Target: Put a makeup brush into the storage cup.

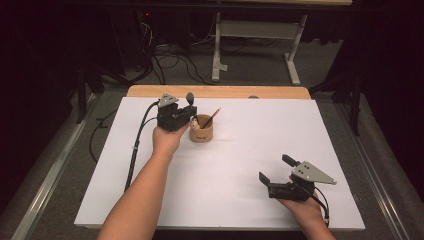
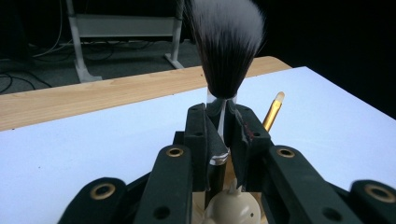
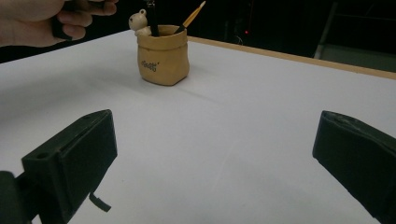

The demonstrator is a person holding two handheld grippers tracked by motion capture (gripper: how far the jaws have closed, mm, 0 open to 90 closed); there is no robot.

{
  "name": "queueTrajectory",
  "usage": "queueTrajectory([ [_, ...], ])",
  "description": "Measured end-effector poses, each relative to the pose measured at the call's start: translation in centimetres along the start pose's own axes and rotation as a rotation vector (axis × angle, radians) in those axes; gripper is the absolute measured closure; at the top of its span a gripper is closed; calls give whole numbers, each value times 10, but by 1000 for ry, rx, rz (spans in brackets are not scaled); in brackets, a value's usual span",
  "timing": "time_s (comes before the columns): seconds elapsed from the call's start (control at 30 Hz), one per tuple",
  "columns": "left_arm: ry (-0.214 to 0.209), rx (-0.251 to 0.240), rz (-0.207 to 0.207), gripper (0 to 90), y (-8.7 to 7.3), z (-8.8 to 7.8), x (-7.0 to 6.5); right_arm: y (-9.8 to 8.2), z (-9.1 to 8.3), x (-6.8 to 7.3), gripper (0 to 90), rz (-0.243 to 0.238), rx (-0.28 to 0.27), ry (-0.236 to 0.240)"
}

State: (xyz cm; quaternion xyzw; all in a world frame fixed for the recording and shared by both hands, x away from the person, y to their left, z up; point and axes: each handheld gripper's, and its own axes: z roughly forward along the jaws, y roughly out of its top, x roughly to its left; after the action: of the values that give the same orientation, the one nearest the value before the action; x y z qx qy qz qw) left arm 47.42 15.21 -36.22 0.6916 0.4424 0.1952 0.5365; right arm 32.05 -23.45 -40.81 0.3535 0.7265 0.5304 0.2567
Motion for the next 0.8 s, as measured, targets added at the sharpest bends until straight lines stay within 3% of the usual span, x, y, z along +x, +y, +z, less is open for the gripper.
queueTrajectory([
  [0.3,4,16,7,771,-2,0,-1,-1,1,0,10,2,6,3],
  [0.47,3,-2,10,753,-1,0,-3,-1,1,0,10,-3,7,6],
  [0.5,5,-1,19,718,-1,0,-3,-1,1,0,11,-1,7,6],
  [0.6,35,12,37,483,-1,0,-5,-1,1,0,10,0,7,3],
  [0.7,46,28,4,307,0,-1,-4,-1,1,0,10,-1,8,5],
  [0.8,52,34,-5,196,0,-1,-3,-1,2,1,11,-4,7,7],
])
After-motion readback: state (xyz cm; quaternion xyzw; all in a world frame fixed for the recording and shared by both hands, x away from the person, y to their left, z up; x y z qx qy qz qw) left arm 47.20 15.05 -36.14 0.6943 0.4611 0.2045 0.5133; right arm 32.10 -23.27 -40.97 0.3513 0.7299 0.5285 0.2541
